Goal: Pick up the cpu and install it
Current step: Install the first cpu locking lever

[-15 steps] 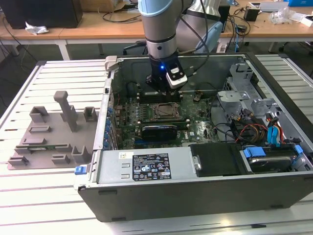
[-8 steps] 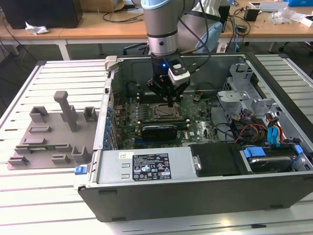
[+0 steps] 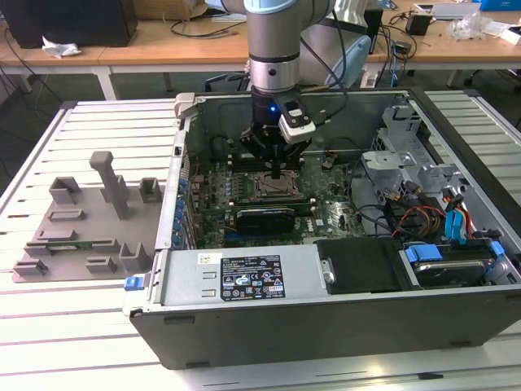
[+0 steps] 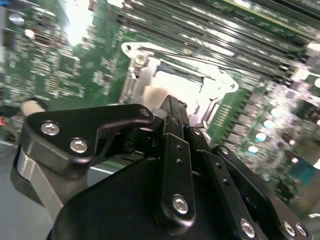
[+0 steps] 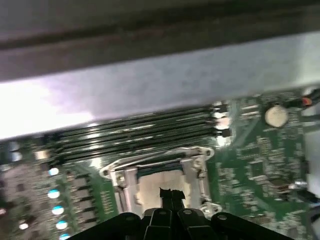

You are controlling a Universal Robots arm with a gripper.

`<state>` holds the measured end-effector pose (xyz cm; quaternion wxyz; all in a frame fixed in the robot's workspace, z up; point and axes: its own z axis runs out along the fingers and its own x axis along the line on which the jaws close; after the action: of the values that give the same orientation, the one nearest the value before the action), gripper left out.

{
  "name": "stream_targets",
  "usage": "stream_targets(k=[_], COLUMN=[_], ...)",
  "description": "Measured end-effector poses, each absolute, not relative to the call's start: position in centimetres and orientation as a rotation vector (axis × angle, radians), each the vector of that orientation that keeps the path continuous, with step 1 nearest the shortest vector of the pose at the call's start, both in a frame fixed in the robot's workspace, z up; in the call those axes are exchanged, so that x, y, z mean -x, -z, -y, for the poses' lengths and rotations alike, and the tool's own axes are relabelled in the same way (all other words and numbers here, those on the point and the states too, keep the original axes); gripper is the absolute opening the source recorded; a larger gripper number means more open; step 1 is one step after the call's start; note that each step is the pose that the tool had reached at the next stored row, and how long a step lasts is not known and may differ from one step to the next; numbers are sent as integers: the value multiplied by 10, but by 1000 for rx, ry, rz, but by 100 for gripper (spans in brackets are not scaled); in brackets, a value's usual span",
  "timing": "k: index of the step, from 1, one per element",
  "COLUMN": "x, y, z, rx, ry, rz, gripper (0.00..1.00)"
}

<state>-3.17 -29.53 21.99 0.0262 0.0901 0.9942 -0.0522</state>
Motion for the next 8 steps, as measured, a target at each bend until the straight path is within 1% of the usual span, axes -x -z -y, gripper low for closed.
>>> stream_targets(k=[5, 8], x=[32, 31], y=[-222, -232], z=[295, 295], rx=[-279, -277], ry=[162, 161], rz=[-3075, -3075], gripper=[11, 11])
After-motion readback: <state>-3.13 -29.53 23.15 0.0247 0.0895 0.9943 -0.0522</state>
